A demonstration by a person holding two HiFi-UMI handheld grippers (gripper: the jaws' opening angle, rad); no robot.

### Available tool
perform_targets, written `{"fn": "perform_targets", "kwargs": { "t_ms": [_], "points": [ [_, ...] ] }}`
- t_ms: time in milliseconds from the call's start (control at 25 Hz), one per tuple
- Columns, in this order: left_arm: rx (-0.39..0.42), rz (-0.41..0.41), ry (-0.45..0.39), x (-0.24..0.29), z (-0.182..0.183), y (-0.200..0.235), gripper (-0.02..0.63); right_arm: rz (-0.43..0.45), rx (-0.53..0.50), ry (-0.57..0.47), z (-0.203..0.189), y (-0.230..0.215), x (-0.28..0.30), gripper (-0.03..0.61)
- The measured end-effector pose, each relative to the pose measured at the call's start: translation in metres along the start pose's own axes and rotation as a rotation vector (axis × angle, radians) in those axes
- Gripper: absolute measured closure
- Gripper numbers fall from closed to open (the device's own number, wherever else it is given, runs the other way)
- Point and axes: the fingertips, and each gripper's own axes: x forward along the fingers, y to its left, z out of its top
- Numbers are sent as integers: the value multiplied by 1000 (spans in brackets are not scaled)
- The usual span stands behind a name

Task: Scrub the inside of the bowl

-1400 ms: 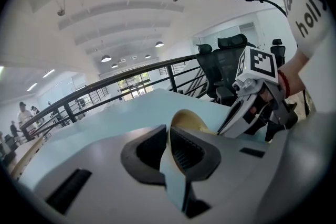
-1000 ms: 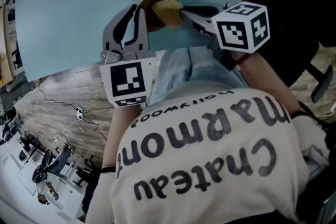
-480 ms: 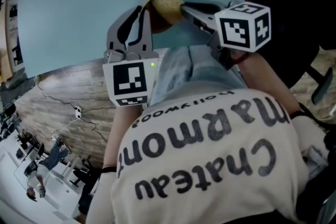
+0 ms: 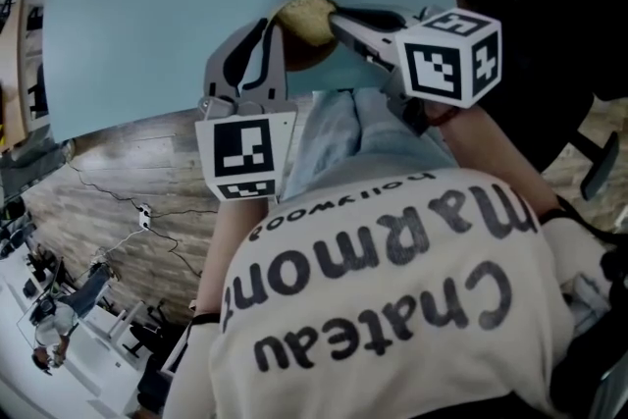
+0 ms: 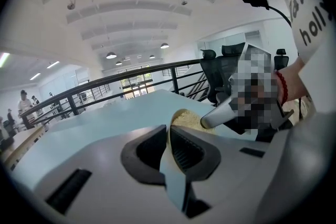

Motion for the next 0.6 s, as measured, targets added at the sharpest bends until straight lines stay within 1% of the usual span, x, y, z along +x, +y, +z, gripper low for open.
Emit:
{"fn": "perform_targets", "kwargs": {
  "t_ms": [200,360,480,600],
  "points": [
    [-14,29,-36,-15,16,-3,592,17,-80,-17,15,24,-14,526],
    [-55,47,-78,-28,18,3,594,86,-157,-36,20,57,-17,526],
    [-79,54,-129,-33,28,9,595,118,-217,-55,30,77,-20,526],
    [-87,57,-194,-39,52,9,597,143,-250,-82,46,96,-33,526]
  ]
}}
